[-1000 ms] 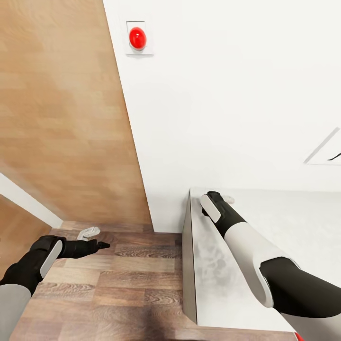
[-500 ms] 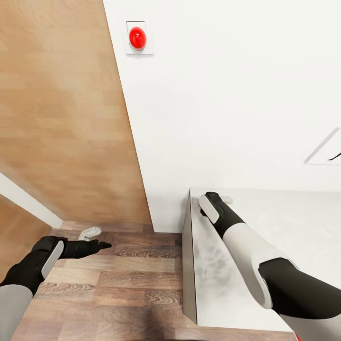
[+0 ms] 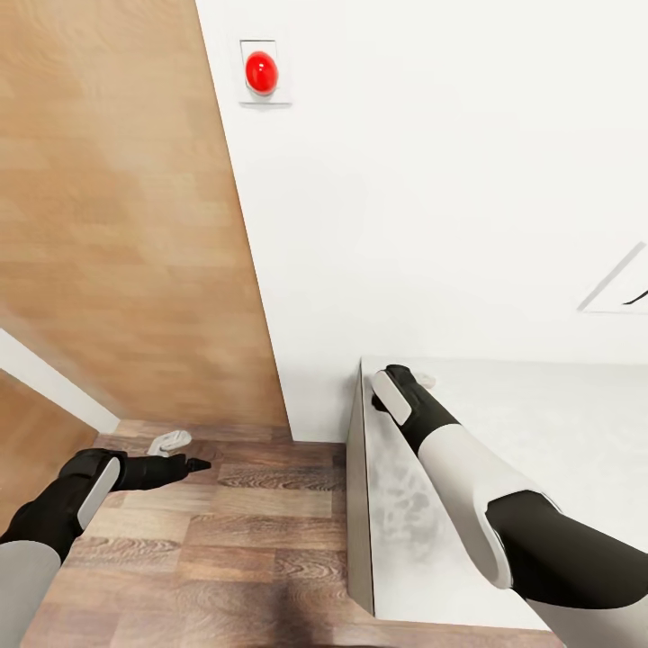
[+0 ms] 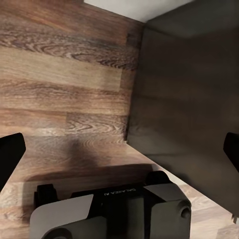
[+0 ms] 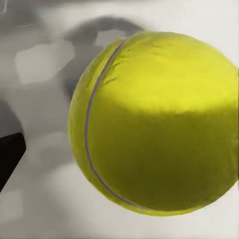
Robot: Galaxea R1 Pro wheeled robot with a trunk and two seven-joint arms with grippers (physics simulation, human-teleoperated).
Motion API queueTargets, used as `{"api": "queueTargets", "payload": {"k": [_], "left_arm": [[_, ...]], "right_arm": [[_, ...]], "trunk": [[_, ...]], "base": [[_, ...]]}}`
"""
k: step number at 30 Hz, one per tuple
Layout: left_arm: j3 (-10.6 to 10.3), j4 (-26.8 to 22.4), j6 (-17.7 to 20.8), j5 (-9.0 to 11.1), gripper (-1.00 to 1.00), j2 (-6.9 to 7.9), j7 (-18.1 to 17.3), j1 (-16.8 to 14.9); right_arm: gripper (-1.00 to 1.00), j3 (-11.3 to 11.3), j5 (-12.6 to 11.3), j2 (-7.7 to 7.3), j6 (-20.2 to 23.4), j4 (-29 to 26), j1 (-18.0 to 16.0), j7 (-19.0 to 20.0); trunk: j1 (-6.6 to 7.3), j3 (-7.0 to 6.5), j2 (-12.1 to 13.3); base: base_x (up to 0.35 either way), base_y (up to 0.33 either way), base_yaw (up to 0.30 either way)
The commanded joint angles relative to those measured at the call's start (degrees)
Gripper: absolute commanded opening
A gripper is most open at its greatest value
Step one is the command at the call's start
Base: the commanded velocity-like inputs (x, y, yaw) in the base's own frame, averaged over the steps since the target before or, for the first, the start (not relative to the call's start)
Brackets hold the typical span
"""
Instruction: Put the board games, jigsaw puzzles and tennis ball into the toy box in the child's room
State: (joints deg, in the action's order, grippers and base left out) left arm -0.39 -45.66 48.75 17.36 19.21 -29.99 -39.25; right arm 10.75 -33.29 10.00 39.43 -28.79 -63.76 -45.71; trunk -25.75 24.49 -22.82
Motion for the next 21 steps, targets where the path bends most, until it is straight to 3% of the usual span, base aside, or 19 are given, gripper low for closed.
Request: {"api": "queueTargets", "payload": {"k": [1, 21], "left_arm": [[0.0, 0.0, 0.3, 0.1, 1.0, 0.04, -0.1, 0.0], [0.0, 0.0, 0.3, 0.1, 1.0, -0.12, 0.0, 0.0]], "right_arm": [[1.0, 0.2, -0.5, -0.02, 0.2, 0.0, 0.0, -0.4], [1.0, 0.2, -0.3, -0.06, -0.1, 0.0, 0.0, -0.5]], "trunk": [[-0.03, 0.1, -0.1], [-0.03, 0.1, -0.1]], "base": [[0.0, 0.0, 0.0], [0.001, 0.0, 0.0]]}}
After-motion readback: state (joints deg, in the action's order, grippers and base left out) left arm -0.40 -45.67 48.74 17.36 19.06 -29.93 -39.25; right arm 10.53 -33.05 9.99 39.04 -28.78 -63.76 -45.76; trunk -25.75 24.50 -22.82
